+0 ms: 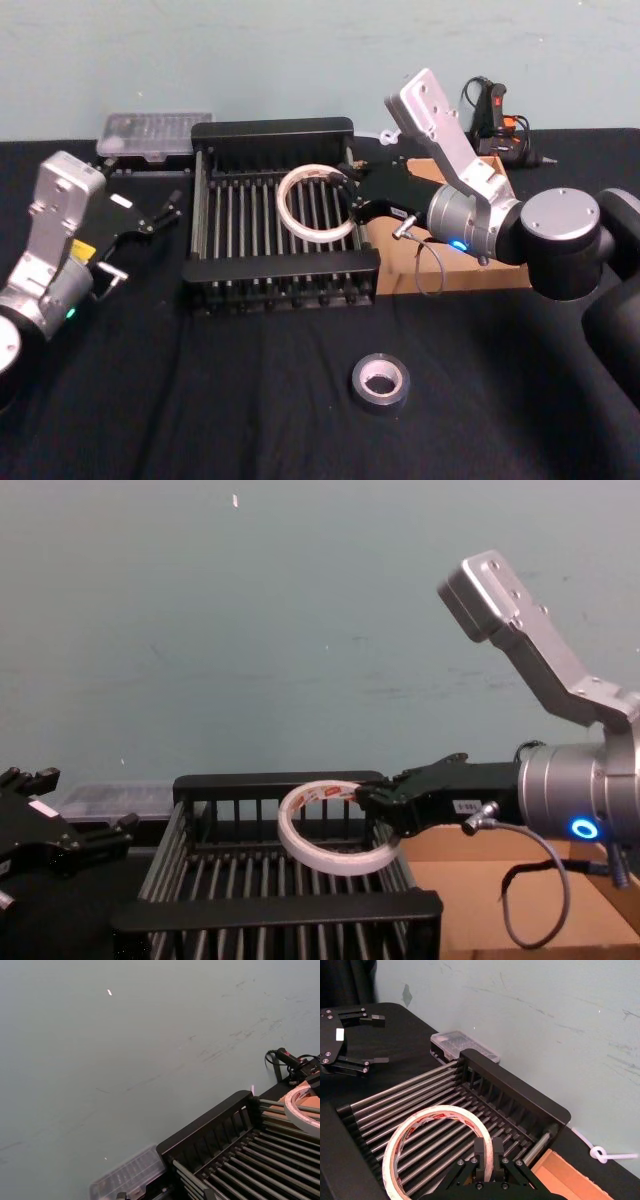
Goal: Pick up the white tape and place it into the black box , Pick up the silver tape and place it into the brown box.
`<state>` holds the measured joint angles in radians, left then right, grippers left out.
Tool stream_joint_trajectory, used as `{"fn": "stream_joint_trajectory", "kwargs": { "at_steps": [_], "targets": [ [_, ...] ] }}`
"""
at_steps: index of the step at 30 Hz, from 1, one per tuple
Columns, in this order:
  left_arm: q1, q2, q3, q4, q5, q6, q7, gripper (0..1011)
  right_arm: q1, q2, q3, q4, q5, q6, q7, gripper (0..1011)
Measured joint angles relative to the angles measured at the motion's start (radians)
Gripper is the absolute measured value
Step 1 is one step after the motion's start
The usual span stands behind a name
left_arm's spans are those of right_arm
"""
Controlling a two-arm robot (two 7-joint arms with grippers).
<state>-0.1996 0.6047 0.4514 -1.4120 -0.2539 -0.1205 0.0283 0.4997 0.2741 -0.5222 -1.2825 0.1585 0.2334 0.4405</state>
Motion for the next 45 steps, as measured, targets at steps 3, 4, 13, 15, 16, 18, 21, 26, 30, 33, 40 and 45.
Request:
{"fn": "stream_joint_trajectory", "kwargs": {
  "at_steps": [3,4,13,15,16,18,21,26,30,33,40,45],
  "targets": [
    [0.0,0.0,0.0,0.0,0.0,0.0,0.0,1001,-0.001,0.001,0.001,-0.002,0.001,0.001,0.0,104],
    [0.0,0.0,0.0,0.0,0.0,0.0,0.0,1001,-0.001,0.001,0.001,-0.002,0.001,0.001,0.0,104],
    [0.0,0.0,0.0,0.0,0.0,0.0,0.0,1001,-0.004,0.004,0.002,-0.005,0.003,0.002,0.0,340],
    [0.0,0.0,0.0,0.0,0.0,0.0,0.0,1001,-0.004,0.004,0.002,-0.006,0.003,0.002,0.0,396],
    [0.0,0.0,0.0,0.0,0.0,0.0,0.0,1001,-0.004,0.004,0.002,-0.006,0.004,0.002,0.0,459],
    [0.0,0.0,0.0,0.0,0.0,0.0,0.0,1001,-0.004,0.004,0.003,-0.006,0.004,0.002,0.0,518],
    [0.0,0.0,0.0,0.0,0.0,0.0,0.0,1001,-0.005,0.004,0.003,-0.007,0.004,0.002,0.0,602],
    [0.0,0.0,0.0,0.0,0.0,0.0,0.0,1001,-0.005,0.005,0.003,-0.007,0.004,0.002,0.0,748],
    [0.0,0.0,0.0,0.0,0.0,0.0,0.0,1001,-0.005,0.005,0.003,-0.008,0.005,0.003,0.0,879],
    [0.0,0.0,0.0,0.0,0.0,0.0,0.0,1001,-0.007,0.007,0.003,-0.011,0.005,0.003,0.001,947],
    [0.0,0.0,0.0,0.0,0.0,0.0,0.0,1001,-0.033,0.035,0.015,-0.065,0.005,0.018,0.004,1002],
    [0.0,0.0,0.0,0.0,0.0,0.0,0.0,1001,-0.081,0.091,0.038,-0.159,0.02,0.045,0.018,1002]
  ]
}}
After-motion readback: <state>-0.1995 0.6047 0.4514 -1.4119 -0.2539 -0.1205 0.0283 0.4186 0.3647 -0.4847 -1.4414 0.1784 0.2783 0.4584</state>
